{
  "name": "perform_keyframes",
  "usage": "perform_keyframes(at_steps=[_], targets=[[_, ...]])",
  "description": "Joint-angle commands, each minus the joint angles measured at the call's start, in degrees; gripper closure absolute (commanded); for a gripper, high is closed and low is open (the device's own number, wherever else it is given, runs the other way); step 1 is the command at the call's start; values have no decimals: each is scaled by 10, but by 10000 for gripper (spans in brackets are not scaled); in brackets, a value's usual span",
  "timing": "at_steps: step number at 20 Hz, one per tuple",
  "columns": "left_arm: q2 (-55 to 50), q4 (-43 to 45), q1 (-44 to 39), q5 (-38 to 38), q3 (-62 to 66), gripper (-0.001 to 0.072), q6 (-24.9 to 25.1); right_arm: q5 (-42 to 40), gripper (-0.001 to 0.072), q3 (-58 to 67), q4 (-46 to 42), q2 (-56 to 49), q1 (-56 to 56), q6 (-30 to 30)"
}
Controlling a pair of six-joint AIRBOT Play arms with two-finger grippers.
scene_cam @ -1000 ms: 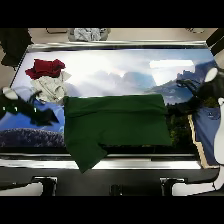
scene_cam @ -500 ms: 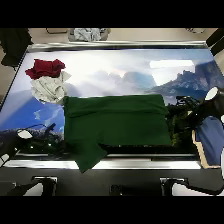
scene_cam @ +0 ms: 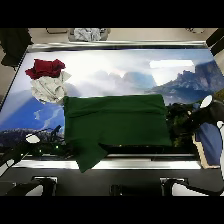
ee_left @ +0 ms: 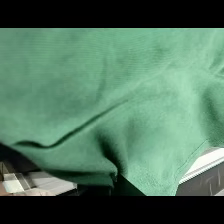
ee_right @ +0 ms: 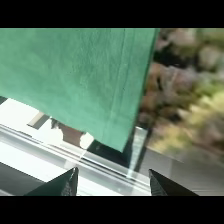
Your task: Fold the shirts.
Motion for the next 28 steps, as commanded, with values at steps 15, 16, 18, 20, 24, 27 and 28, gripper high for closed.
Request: perform_keyframes(at_steps=[15, 16, 18, 20, 24, 27, 28], targets=[[131, 15, -5, 27, 58, 682, 26, -141, 667, -86, 83, 8, 0, -1], [142, 20, -5, 27, 90, 683, 23, -141, 668, -69, 83, 23, 0, -10], [151, 42, -5, 28, 163, 684, 7, -140, 668, -22, 94, 47, 0, -21], [133, 94, -5, 45, 233, 685, -38, -146, 669, 38, 94, 47, 13, -21], [-1, 113, -5, 59, 366, 684, -35, -231, 668, 162, 38, -25, 75, 37], [-134, 113, -5, 57, 463, 682, -35, -230, 668, 256, 43, -127, 90, 63], [-174, 113, -5, 54, 493, 683, -35, -234, 668, 282, 57, -156, 92, 64]])
